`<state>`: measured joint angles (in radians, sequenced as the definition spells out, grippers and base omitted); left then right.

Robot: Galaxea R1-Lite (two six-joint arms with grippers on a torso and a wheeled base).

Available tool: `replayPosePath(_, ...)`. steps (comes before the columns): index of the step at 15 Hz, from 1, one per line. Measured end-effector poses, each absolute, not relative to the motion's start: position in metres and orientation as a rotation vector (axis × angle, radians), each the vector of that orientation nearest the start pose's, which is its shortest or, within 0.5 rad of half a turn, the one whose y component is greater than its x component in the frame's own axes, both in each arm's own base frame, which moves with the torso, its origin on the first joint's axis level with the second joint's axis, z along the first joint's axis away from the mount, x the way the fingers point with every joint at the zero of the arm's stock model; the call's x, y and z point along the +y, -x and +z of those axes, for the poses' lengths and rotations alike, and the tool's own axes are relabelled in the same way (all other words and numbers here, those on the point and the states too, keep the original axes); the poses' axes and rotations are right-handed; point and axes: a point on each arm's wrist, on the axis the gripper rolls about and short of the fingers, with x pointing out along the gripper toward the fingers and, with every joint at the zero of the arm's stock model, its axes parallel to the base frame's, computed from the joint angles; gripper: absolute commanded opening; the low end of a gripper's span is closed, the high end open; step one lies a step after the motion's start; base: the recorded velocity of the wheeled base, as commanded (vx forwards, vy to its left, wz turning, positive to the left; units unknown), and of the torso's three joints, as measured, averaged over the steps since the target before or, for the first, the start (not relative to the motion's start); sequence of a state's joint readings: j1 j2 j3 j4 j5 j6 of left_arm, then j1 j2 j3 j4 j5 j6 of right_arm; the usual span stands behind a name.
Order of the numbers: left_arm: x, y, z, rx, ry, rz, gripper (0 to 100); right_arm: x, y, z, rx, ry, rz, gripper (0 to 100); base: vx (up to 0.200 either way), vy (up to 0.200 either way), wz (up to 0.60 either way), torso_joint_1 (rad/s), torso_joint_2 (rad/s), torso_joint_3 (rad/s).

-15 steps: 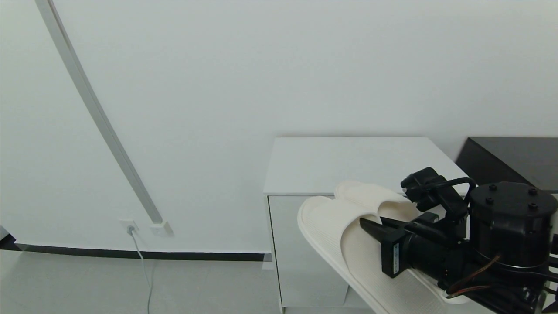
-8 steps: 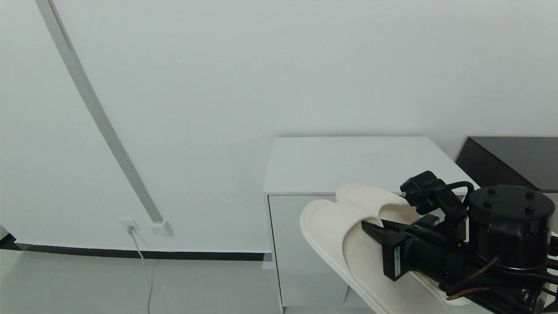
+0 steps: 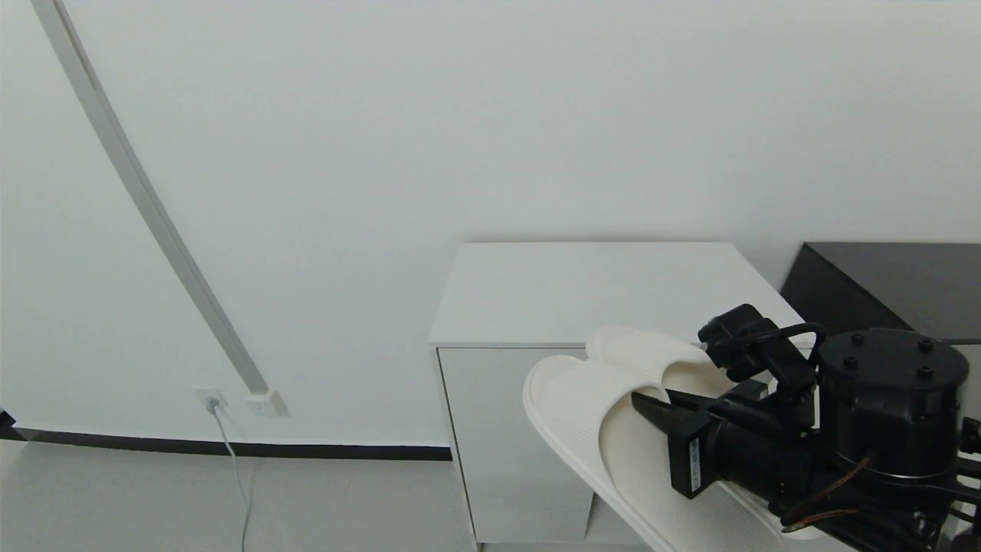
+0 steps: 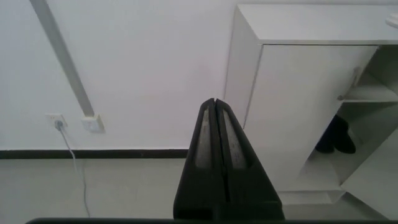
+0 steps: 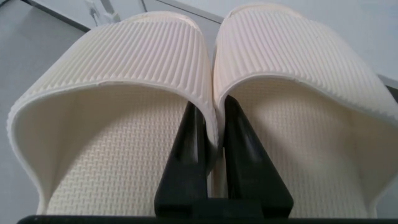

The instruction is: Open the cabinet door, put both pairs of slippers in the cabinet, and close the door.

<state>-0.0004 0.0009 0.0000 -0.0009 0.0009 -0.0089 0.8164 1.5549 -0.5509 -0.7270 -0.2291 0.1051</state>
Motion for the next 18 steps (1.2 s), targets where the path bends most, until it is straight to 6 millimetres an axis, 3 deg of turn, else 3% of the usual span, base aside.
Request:
replayPosePath(12,0.0,0.0227,0.0756,0.0,0.009,0.001,0,0.179,-0.1747,0.1633,0.279,0.045,0.57,0,0.0,-0.2,0.0,0.002,0.0,0.002)
replayPosePath(18,0.0001,0.0227,0.0756,0.0,0.009,0.0,0,0.1791,-0.1744,0.1632,0.278,0.051,0.573,0,0.0,0.0,0.0,0.0,0.0,0.0)
